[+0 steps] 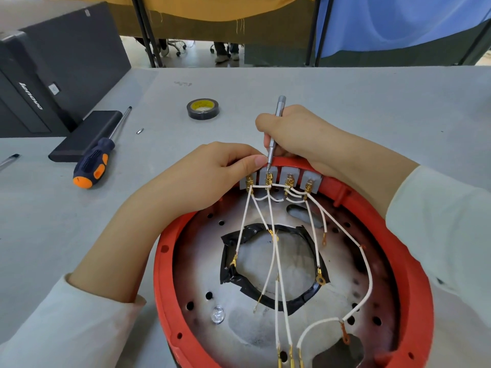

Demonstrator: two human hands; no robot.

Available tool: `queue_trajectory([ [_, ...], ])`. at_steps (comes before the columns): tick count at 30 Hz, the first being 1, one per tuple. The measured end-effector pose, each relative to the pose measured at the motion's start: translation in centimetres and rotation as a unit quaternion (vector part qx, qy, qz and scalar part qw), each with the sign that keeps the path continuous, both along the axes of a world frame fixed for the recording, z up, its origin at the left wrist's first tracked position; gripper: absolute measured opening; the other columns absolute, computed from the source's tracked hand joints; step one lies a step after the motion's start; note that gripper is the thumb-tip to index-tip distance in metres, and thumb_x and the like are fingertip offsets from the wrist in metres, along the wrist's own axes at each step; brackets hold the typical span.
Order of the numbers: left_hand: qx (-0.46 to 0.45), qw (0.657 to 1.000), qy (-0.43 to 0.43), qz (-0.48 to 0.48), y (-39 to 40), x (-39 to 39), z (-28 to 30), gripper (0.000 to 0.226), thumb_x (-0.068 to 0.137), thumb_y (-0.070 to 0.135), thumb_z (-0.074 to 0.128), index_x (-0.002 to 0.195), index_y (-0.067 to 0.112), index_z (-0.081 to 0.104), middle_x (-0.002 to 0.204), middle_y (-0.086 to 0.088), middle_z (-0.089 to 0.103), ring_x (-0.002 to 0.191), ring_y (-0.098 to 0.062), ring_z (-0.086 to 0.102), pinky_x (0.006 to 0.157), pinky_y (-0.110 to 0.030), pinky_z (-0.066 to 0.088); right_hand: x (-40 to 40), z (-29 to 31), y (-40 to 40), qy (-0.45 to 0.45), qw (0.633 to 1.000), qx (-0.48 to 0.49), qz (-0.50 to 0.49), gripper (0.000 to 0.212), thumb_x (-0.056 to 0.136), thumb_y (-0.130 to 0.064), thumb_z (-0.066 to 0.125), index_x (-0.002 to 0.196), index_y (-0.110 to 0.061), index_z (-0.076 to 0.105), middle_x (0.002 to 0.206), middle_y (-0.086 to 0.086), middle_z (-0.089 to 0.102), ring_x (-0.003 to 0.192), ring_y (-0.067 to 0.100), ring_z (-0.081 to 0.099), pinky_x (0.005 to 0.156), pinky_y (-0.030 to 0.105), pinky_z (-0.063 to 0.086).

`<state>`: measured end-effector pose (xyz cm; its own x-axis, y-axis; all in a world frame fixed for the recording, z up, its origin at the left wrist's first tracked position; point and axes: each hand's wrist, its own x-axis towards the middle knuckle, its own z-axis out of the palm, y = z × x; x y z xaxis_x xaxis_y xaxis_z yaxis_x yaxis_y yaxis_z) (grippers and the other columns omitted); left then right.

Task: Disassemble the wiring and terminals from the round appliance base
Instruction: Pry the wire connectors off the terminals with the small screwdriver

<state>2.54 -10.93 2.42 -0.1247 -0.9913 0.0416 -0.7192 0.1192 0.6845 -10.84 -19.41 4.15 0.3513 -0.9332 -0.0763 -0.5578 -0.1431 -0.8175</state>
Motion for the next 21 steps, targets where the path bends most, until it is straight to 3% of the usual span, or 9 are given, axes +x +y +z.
queue_trajectory([
  [4,0.006,1.000,-0.003,0.002,0.0,0.0,0.0,0.030,0.093,0.049,0.042,0.104,0.038,0.066,0.096,0.012,0.069,0.093,-0.005,0.060,0.086,-0.020,0.044,-0.5,0.2,0.9,-0.050,0.995,-0.085,0.004,0.041,0.091,-0.025,0.047,0.053,-0.014,0.057,0.040,-0.010,0.051,0.039,0.000,0.047,0.047,0.014,0.043],
  [7,0.001,1.000,0.000,-0.003,0.1,0.0,0.1,0.024,0.093,0.048,0.042,0.095,0.042,0.066,0.088,0.012,0.069,0.084,-0.003,0.059,0.079,-0.017,0.043,-1.7,0.7,2.1,-0.112,0.984,-0.137,0.000,0.044,0.093,-0.031,0.054,0.057,-0.006,0.059,0.041,-0.014,0.055,0.043,-0.001,0.051,0.050,0.014,0.045],
  [9,-0.002,1.000,0.000,0.002,0.2,0.0,0.1,0.023,0.093,0.048,0.043,0.093,0.044,0.065,0.086,0.010,0.068,0.081,-0.004,0.058,0.076,-0.015,0.042,-2.4,0.8,2.7,-0.131,0.980,-0.149,0.003,0.042,0.090,-0.028,0.059,0.058,-0.001,0.057,0.041,-0.011,0.054,0.039,0.001,0.048,0.043,0.013,0.041],
  [13,0.009,1.000,-0.002,0.003,0.2,0.0,0.2,0.030,0.094,0.048,0.042,0.105,0.037,0.067,0.097,0.014,0.070,0.097,-0.005,0.061,0.090,-0.024,0.045,-3.4,-0.1,3.1,-0.160,0.975,-0.149,-0.032,0.037,0.092,-0.022,0.057,0.058,-0.009,0.051,0.036,-0.008,0.043,0.034,0.005,0.038,0.040,0.012,0.031],
  [21,0.006,1.000,0.008,-0.001,0.2,0.0,0.2,0.029,0.093,0.047,0.042,0.103,0.035,0.067,0.095,0.017,0.069,0.093,0.000,0.060,0.086,-0.018,0.043,-3.4,-0.5,3.3,-0.133,0.969,-0.203,-0.051,0.031,0.080,-0.016,0.062,0.062,0.005,0.047,0.053,0.013,0.043,0.042,0.009,0.035,0.042,0.020,0.033],
])
